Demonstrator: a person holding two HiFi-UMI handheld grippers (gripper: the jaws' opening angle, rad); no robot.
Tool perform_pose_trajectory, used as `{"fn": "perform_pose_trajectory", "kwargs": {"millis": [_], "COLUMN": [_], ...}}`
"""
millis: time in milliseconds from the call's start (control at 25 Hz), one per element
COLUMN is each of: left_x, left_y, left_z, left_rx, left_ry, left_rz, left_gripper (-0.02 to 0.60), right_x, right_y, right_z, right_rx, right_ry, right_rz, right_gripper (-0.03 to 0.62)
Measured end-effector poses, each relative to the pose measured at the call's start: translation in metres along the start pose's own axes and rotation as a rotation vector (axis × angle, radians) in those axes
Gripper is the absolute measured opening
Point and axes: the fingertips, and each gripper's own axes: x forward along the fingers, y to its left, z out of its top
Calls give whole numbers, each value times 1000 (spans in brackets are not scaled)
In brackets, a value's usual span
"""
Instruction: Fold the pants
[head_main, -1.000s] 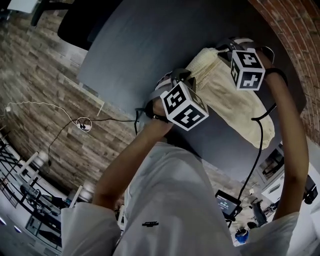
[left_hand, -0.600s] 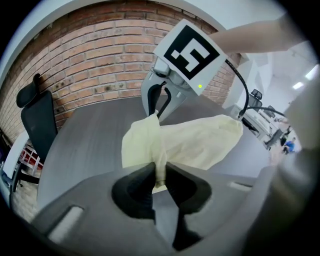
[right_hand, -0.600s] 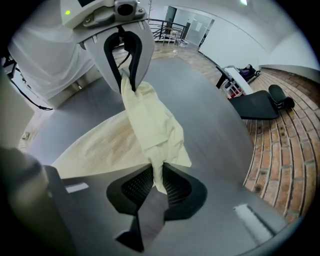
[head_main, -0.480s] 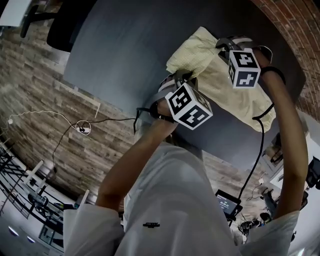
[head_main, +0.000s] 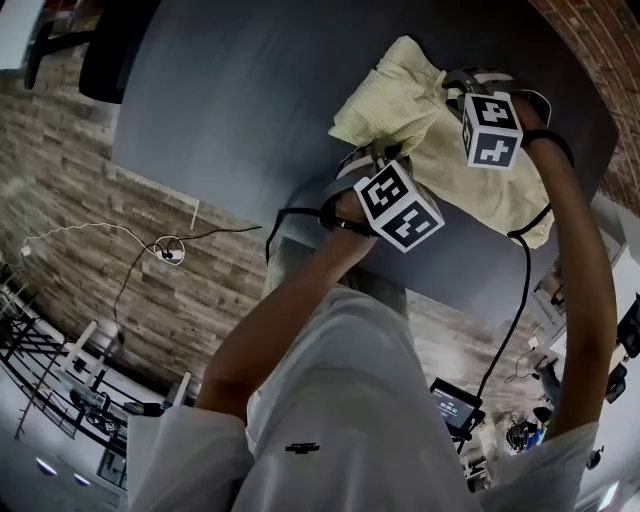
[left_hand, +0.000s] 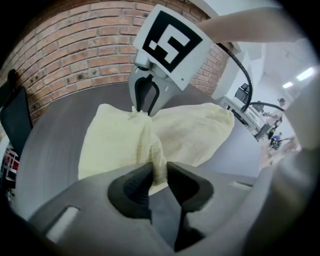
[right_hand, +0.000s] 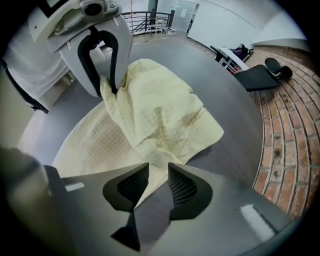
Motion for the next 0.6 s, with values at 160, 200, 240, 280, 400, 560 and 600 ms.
{"fn": "perform_pose_trajectory", "kwargs": {"millis": [160,200,240,280,400,560,600], "left_x": [-1,-4,-6,-9,-20,-41,-48], "left_y": [-24,-26,-25,-23,-14,9,18], "left_z": [-2,-3,-5,-7,-6,1,3], "left_rx": [19,21,20,15,-30,-105,-127], "left_ry": [-9,-12,-13,-16,-50,-120,-138], "left_rz": [-87,-87,-77,-61,-26,14,29], "left_gripper": [217,227,230,232,230,229,229], "right_x": [-7,-12,-17,-21,-32,-44,-46], "right_y": [9,10,10,9,6,-3,-7], "right_z": [0,2,4,7,16,27,31], "right_rx": [43,42,40,36,14,-4,-10], "right_ry": [-14,-21,-28,-35,-51,-66,-69], "right_rz": [34,31,29,26,7,-13,-19], "right_gripper": [189,189,189,189,186,186,186]}}
